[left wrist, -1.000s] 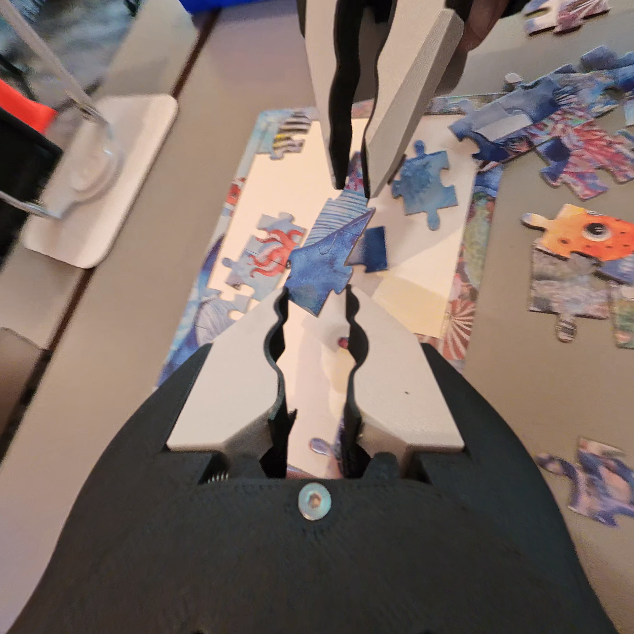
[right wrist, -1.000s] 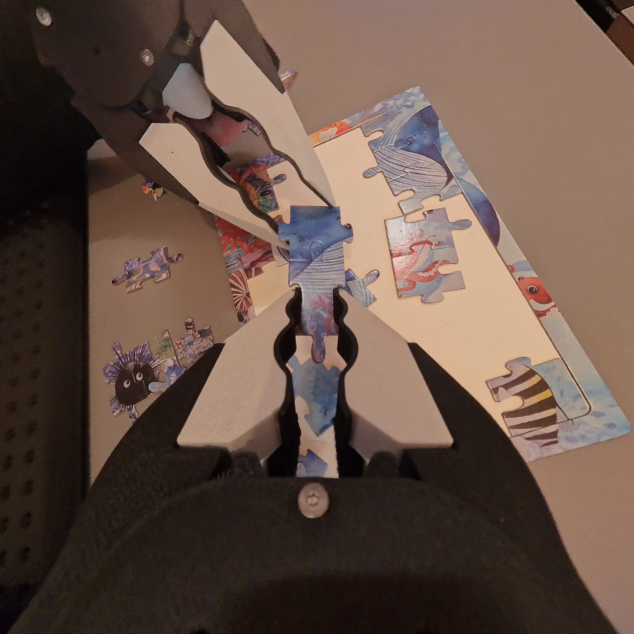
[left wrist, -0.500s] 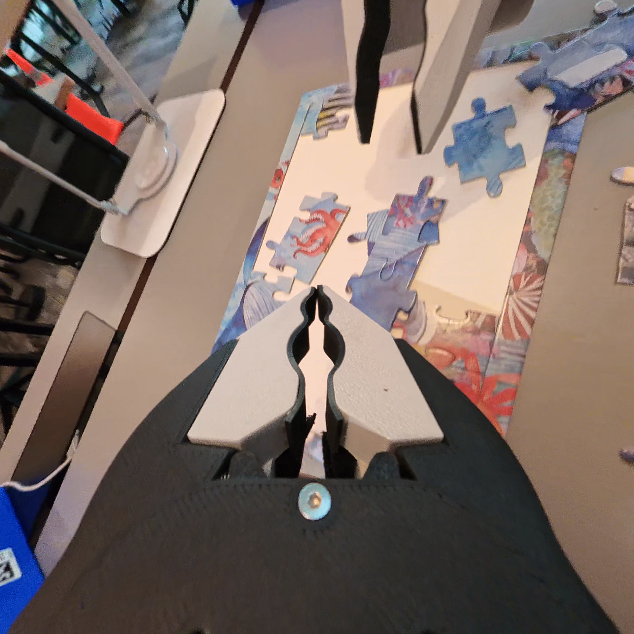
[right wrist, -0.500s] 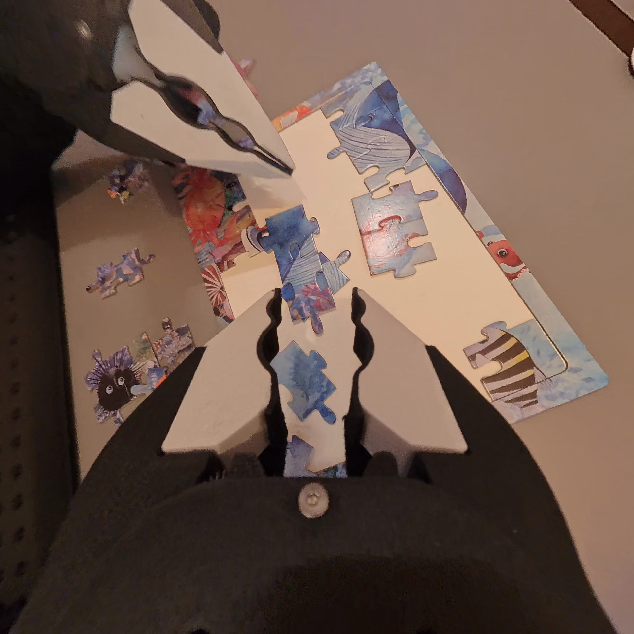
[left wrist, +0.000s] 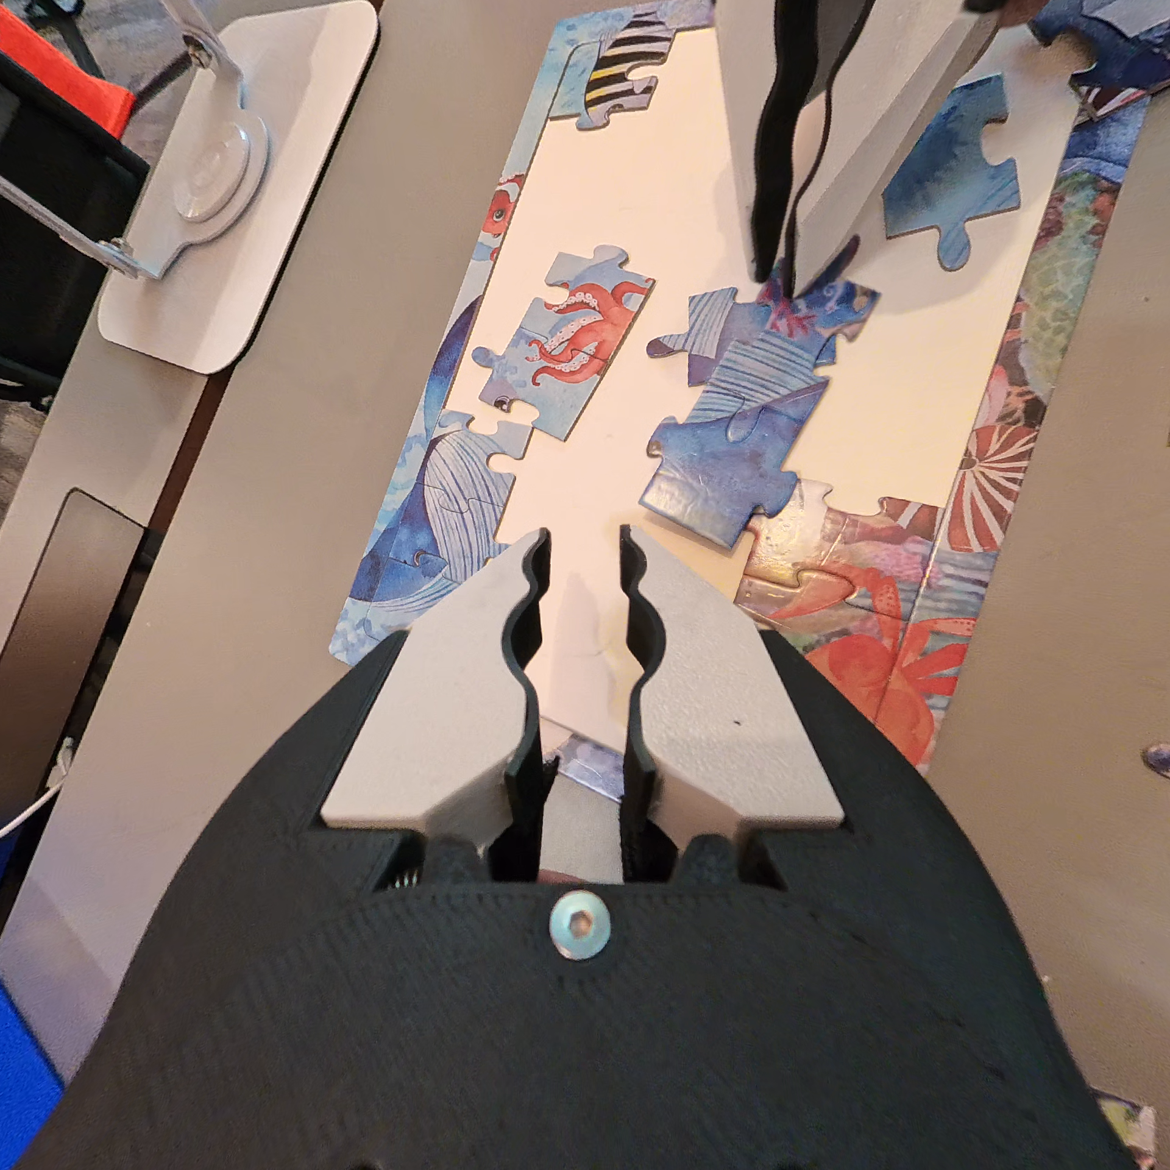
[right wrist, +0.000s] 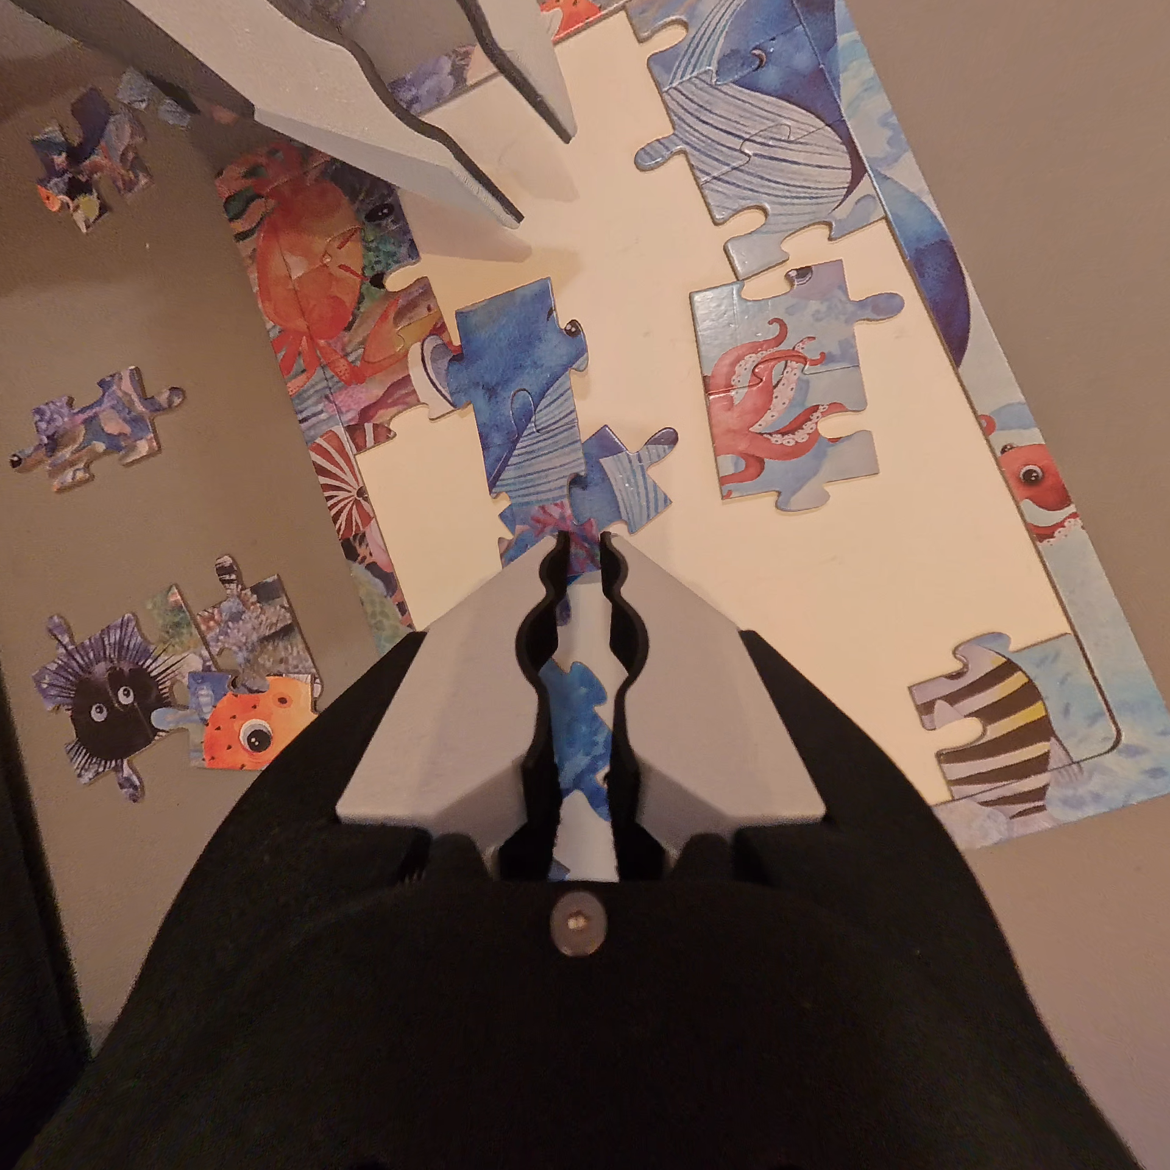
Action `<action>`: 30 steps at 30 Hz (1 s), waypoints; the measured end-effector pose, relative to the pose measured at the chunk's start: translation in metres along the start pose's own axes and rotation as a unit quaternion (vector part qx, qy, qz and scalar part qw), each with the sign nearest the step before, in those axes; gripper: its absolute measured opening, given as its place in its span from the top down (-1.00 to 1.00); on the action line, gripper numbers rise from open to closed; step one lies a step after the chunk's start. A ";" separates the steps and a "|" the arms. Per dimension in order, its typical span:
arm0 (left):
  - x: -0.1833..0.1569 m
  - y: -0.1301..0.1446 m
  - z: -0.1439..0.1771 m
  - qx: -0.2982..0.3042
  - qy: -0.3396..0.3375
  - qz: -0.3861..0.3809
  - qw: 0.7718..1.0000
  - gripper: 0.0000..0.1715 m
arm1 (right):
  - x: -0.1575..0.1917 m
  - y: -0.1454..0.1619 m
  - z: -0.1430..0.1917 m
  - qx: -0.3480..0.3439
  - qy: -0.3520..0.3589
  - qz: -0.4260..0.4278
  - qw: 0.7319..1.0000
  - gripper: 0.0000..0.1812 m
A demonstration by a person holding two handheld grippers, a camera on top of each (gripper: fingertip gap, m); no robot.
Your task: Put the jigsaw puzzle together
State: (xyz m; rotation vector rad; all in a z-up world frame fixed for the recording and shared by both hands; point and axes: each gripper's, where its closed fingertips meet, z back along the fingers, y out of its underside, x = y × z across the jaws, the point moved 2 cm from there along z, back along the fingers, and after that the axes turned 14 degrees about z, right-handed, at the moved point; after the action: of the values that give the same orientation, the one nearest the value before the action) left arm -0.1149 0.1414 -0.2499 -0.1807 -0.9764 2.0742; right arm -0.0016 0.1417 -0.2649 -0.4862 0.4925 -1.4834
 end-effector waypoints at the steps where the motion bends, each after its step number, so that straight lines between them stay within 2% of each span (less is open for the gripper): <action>1: -0.001 0.001 0.001 0.002 0.005 0.003 1.000 0.75 | 0.001 0.001 0.000 0.001 -0.003 -0.001 1.000 0.92; 4: -0.001 0.006 0.006 0.017 0.015 0.012 1.000 0.71 | 0.007 0.001 0.002 0.003 -0.019 0.006 1.000 0.92; 7: -0.010 0.010 0.008 0.030 0.049 0.028 0.998 0.67 | 0.011 0.000 0.003 0.002 -0.028 0.001 1.000 0.72; 9: -0.019 0.012 0.008 0.040 0.071 0.027 0.996 0.63 | 0.014 0.001 0.001 0.014 -0.032 0.005 0.999 0.67; 14: -0.032 0.012 0.003 0.054 0.092 0.022 0.994 0.48 | 0.018 -0.001 -0.001 0.021 -0.033 0.014 0.999 0.70; 19: -0.039 0.009 -0.005 0.052 0.097 0.017 0.994 0.62 | 0.028 -0.003 -0.003 0.014 -0.065 0.015 0.998 0.83; 24: -0.035 0.007 -0.010 0.046 0.078 0.012 0.996 0.82 | 0.047 -0.005 -0.007 0.008 -0.126 0.013 0.992 0.85; 30: -0.026 0.005 -0.016 0.038 0.051 0.011 0.998 0.81 | 0.033 -0.007 -0.006 0.002 -0.087 0.003 0.996 0.76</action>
State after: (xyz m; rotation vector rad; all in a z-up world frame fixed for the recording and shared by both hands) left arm -0.0940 0.1293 -0.2696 -0.2565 -0.8372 2.0976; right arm -0.0101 0.1089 -0.2662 -0.6034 0.3529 -1.4218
